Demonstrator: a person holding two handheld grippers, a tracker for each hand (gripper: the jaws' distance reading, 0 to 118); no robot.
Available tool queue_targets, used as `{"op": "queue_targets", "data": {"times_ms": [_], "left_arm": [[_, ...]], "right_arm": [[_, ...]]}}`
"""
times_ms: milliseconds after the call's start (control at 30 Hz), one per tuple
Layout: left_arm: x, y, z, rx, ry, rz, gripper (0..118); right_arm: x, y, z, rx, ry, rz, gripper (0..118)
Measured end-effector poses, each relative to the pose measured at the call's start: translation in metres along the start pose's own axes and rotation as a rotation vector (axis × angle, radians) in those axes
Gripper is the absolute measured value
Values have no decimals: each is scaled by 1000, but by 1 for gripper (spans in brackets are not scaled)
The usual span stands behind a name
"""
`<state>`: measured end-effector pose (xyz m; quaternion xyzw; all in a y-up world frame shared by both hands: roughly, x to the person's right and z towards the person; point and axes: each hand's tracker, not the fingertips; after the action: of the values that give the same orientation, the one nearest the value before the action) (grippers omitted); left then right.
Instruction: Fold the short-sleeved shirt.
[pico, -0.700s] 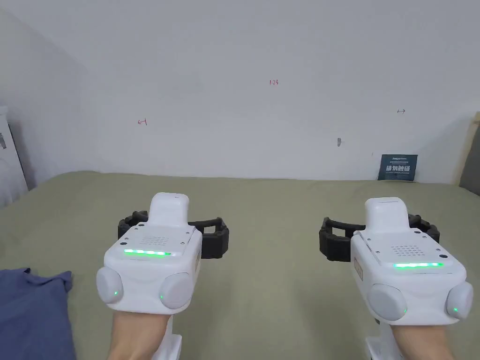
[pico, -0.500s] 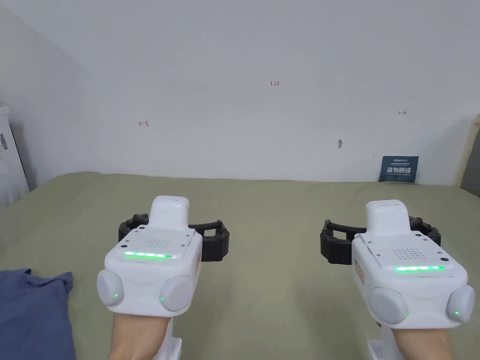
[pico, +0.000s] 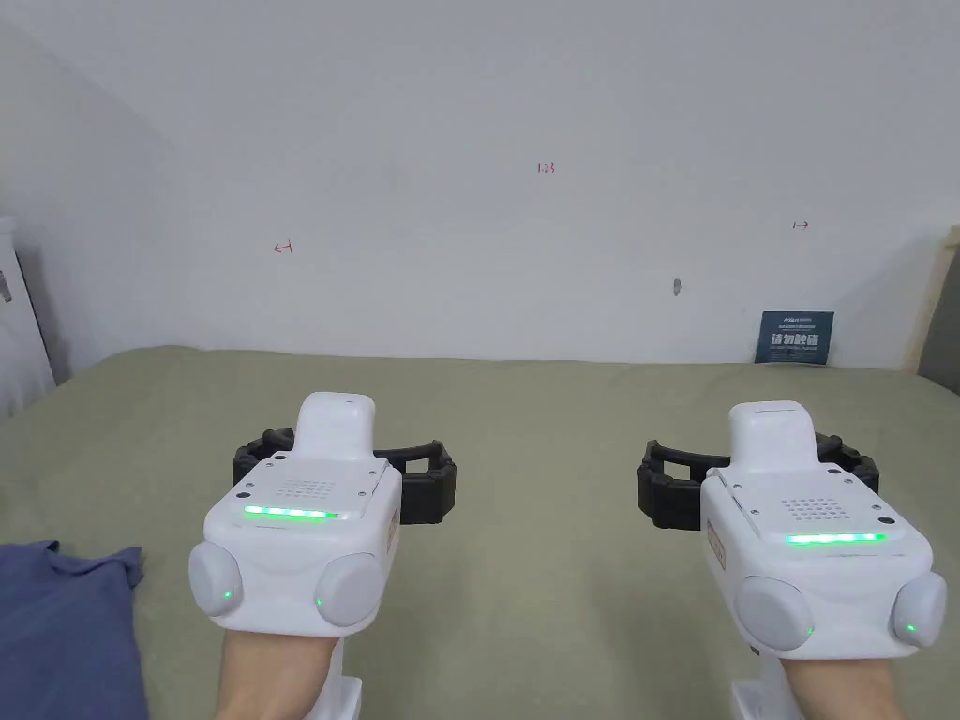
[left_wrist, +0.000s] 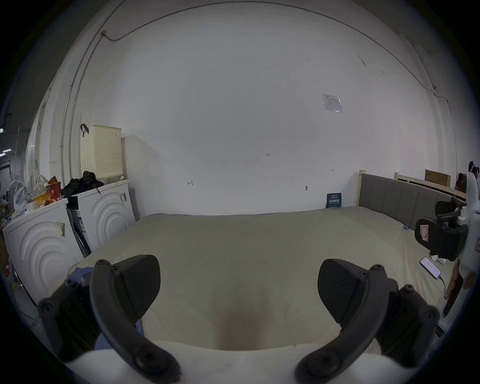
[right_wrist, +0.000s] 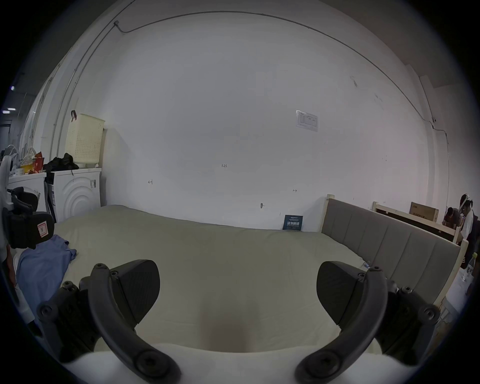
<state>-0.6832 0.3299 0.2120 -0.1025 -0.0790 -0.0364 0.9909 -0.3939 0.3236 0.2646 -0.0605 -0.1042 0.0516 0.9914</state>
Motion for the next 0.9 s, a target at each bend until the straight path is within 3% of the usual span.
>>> {"op": "queue_targets", "data": {"times_ms": [900], "left_arm": [[-4, -4, 1, -5, 6, 21, 118]], "right_arm": [[-1, 0, 2, 6, -5, 8, 118]]}}
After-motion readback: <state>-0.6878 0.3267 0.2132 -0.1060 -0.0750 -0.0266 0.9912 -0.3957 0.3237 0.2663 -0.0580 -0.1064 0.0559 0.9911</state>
